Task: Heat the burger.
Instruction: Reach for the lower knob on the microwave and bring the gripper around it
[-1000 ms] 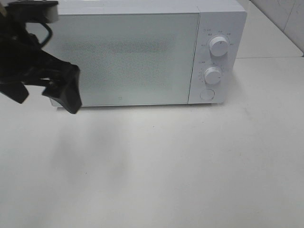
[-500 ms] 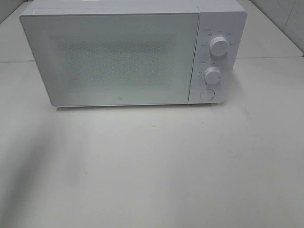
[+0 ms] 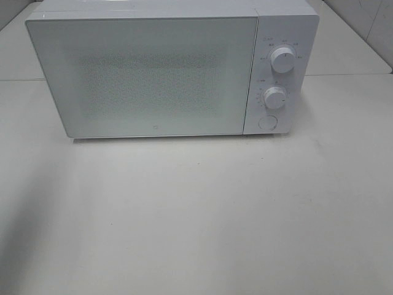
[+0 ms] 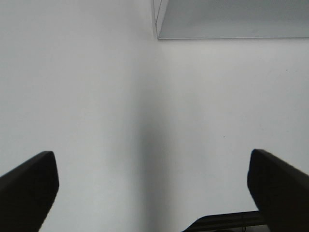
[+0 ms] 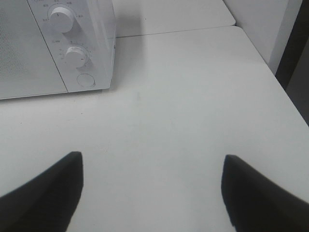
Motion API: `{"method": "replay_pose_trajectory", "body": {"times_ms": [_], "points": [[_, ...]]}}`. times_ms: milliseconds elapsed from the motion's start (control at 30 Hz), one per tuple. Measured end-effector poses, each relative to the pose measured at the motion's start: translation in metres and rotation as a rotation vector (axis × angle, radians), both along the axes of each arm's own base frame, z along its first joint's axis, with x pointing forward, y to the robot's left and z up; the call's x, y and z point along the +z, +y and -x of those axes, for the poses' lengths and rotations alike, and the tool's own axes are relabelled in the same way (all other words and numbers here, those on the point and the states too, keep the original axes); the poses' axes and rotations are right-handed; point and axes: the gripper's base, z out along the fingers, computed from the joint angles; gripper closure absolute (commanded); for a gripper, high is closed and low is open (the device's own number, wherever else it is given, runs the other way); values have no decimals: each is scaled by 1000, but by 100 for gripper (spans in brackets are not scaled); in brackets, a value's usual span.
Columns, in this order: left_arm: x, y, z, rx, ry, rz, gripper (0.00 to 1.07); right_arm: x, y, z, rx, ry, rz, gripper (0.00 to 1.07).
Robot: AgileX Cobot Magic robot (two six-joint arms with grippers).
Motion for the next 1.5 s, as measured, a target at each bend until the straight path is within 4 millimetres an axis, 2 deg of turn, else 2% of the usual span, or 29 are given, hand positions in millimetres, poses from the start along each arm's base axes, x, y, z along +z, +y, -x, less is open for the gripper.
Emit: {"method": "replay_pose_trajectory", "body": {"times_ms": [33,133,200,233,300,333,400,500,567,733,867,1067,1133,1267,1333,1500], "points": [[-3,1,10,1,-3,0,7,0,0,0,0,0,0,31],[-7,1,16,1,0,0,7,0,0,0,0,0,0,31],[-25,2,41,0,19,-2,7,0,0,0,0,0,0,31],[-25,2,41,0,19,-2,7,0,0,0,0,0,0,31],[-39,4,61,0,22,-4,7,0,0,0,0,0,0,31],[-39,4,61,0,22,-4,7,0,0,0,0,0,0,31],[-51,5,81,2,1,-4,7,0,0,0,0,0,0,31],[-54,6,87,2,-18,-3,7,0,0,0,0,0,0,31],[-70,7,106,-3,-65,-10,7,0,0,0,0,0,0,31],[-84,8,117,-17,-95,-21,7,0,0,0,0,0,0,31],[-104,9,132,-24,-105,-27,7,0,0,0,0,0,0,31],[-108,10,143,-18,-208,-25,7,0,0,0,0,0,0,31],[-106,11,158,-16,-311,-24,7,0,0,0,0,0,0,31],[-104,12,171,-14,-396,-20,7,0,0,0,0,0,0,31],[-103,13,185,-11,-483,-16,7,0,0,0,0,0,0,31],[-103,12,194,53,-541,-29,7,0,0,0,0,0,0,31]]}}
